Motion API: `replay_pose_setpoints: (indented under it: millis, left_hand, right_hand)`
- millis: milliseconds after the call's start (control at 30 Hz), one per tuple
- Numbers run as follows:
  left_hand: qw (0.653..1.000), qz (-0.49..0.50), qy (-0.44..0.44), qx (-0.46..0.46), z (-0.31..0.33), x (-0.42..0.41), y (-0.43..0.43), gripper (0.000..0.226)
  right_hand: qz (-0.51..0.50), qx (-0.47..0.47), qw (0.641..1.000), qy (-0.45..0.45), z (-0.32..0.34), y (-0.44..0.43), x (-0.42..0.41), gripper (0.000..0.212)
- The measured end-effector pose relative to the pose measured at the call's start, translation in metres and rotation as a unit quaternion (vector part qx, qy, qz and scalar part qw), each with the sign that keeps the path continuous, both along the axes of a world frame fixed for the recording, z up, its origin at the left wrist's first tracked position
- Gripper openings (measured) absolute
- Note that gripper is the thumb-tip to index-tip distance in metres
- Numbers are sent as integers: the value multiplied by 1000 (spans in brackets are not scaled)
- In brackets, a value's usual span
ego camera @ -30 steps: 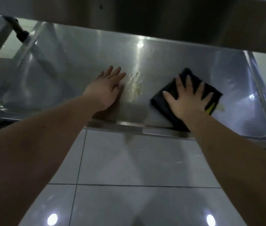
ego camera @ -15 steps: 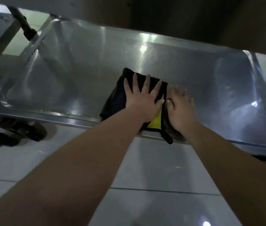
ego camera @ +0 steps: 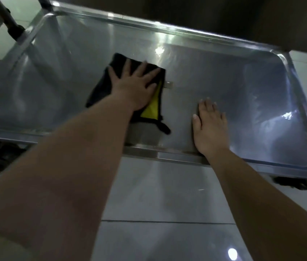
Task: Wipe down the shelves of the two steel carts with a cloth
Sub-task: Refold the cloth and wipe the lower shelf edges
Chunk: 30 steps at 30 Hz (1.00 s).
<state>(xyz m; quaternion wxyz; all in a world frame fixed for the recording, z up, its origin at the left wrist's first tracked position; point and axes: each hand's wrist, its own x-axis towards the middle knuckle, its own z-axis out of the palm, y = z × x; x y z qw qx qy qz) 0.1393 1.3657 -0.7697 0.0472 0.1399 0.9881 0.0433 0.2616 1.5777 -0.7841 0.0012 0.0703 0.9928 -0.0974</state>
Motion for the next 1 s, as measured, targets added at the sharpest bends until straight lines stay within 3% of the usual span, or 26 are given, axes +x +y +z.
replay_pose_setpoints:
  millis: [167,267,400,600,700,833,1000]
  left_hand:
    - [991,129,0,-31,-7,-3,-142,50]
    - [982,186,-11,-39,-8,11,-173,51]
    - [988,150,17,-8,-9,32,-118,53]
    - [997,-73,0,4,-4,92,60,52]
    - [996,-88,0,16,-1,109,82,51]
    - [996,-80,14,27,3,103,34,51]
    - [998,64,1,21,1,79,-114,51]
  right_hand:
    - [-4,31,999,-13,0,-1,0,54]
    - [-3,46,999,-17,0,-4,-1,55]
    - [-3,65,997,-29,-1,-8,0,55]
    - [-28,51,996,-74,6,-11,-1,55]
    - [-53,13,994,-94,7,-13,15,55]
    - [-25,3,997,-69,6,-12,43,55]
    - [-29,23,996,-77,11,-15,41,55]
